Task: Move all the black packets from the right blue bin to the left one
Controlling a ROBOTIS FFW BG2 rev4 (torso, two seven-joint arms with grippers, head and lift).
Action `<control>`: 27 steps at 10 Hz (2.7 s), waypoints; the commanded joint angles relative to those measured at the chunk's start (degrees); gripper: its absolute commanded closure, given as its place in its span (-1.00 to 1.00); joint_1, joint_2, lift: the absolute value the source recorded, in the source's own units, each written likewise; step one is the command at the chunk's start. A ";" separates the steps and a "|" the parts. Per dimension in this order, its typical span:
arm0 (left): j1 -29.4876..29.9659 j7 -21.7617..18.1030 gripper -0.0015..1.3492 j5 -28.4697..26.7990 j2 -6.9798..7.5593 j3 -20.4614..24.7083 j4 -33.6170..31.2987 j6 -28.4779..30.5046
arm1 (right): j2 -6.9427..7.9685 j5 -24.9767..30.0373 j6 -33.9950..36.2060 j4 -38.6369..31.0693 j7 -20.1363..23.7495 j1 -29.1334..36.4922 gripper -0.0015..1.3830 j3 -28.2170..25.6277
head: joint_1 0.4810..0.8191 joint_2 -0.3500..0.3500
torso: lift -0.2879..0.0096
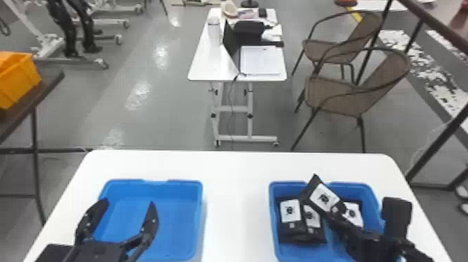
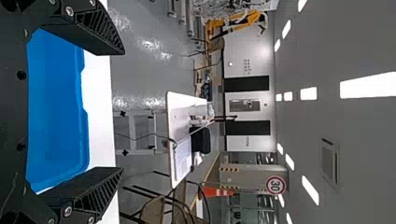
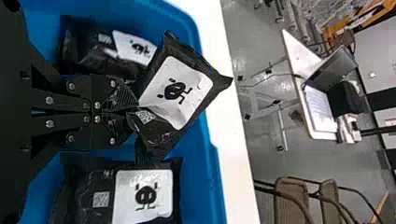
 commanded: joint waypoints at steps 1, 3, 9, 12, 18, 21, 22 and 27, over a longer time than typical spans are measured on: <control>-0.37 0.00 -0.79 -0.25 -0.41 0.00 0.00 0.09 | -0.01 -0.85 3.85 -6.82 2.37 1.11 0.81 0.49 | 0.27 0.13 | 0.94; -3.62 0.18 -0.80 0.89 -0.41 -0.09 0.71 -0.61 | -2.20 -4.98 6.22 -8.23 6.41 -2.32 0.81 4.62 | 0.27 0.23 | 0.94; -16.63 -3.60 -0.79 14.17 2.73 -5.71 0.71 12.66 | -4.58 -12.98 -2.92 16.03 17.58 -25.79 0.81 25.36 | 0.27 0.69 | 0.94; -21.11 -5.97 -0.79 13.46 0.97 -6.59 0.79 20.31 | -3.52 -15.62 -5.56 21.83 23.11 -32.82 0.81 32.22 | 0.27 0.69 | 0.94; -19.09 0.97 0.85 14.08 0.53 -7.47 1.06 16.00 | -3.52 -18.34 -6.35 22.88 23.55 -34.05 0.81 35.38 | 0.27 0.84 | 0.94; -18.74 2.03 0.81 14.25 1.23 -8.09 1.67 12.66 | -3.52 -18.60 -7.23 23.59 23.55 -33.96 0.81 35.38 | 0.27 0.88 | 0.94; -18.56 2.29 0.81 14.17 1.14 -8.26 1.76 11.78 | -3.43 -18.60 -7.58 23.67 23.55 -33.96 0.81 35.38 | 0.27 0.88 | 0.94; -17.42 3.17 0.81 11.79 1.14 -6.77 1.94 8.97 | -3.17 -18.60 -9.25 24.82 23.55 -33.26 -0.38 33.27 | 0.27 0.88 | 0.94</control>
